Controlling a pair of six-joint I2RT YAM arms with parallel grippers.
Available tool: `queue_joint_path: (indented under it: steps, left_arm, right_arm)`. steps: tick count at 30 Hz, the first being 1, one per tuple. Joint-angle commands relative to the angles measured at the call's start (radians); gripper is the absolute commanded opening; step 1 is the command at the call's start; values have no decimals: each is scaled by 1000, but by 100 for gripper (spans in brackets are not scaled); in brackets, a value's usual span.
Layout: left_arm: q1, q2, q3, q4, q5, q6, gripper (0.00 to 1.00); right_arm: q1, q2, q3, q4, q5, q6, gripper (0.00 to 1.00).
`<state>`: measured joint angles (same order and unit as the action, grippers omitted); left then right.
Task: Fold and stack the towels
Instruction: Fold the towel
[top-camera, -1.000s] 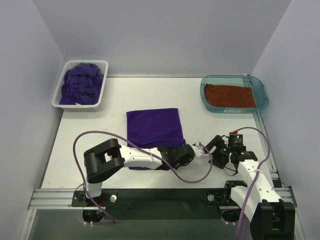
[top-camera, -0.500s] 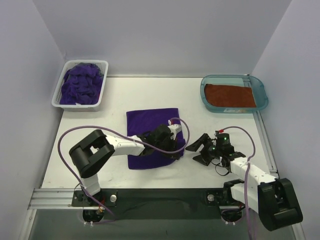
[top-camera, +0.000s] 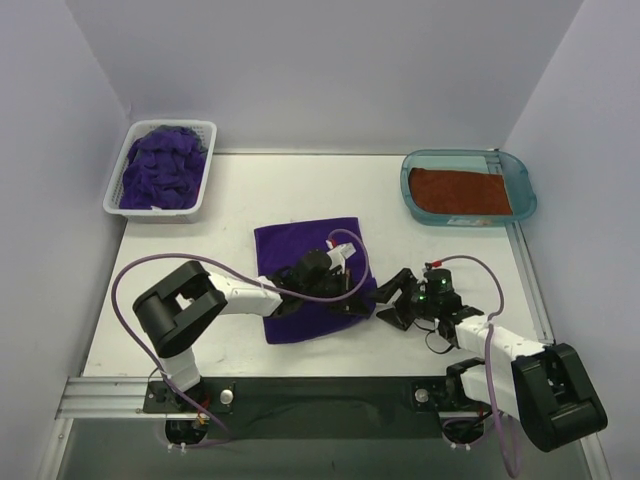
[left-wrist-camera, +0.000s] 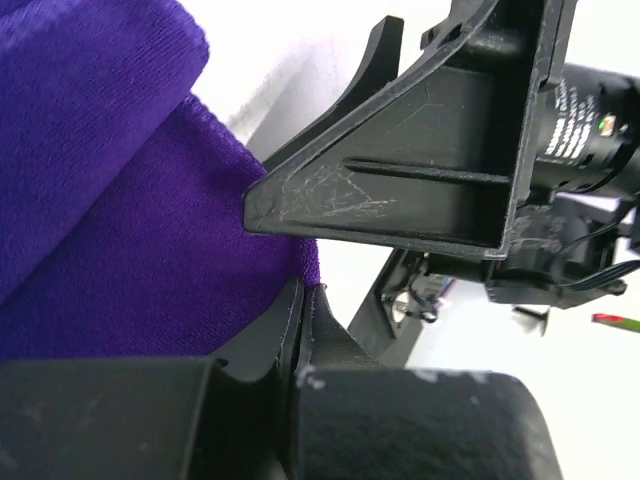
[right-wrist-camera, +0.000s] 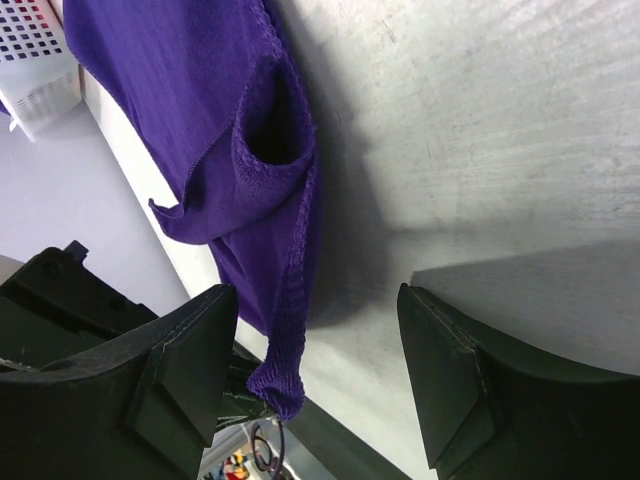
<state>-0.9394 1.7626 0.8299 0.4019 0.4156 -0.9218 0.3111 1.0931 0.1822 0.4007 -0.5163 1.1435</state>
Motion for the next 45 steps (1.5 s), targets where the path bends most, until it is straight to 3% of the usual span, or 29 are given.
queue_joint_path:
  steps: [1, 18, 25, 30, 35, 45]
  left_arm:
    - [5, -37, -31, 120, -20, -89, 0]
    - [1, -14, -77, 183, -64, -138, 6]
    - [1, -38, -121, 181, -60, -129, 41]
    - [2, -71, -156, 180, -75, -126, 53]
    - [4, -107, -172, 140, -100, -109, 54]
    - [2, -106, -140, 19, -104, -69, 49]
  right_arm:
    - [19, 4, -18, 76, 16, 67, 65]
    - [91, 70, -26, 231, 12, 205, 61]
    - [91, 10, -1, 135, 27, 174, 52]
    - [91, -25, 17, 81, 33, 157, 49]
    - [89, -55, 28, 15, 36, 133, 47]
    - [88, -107, 65, -184, 67, 33, 18]
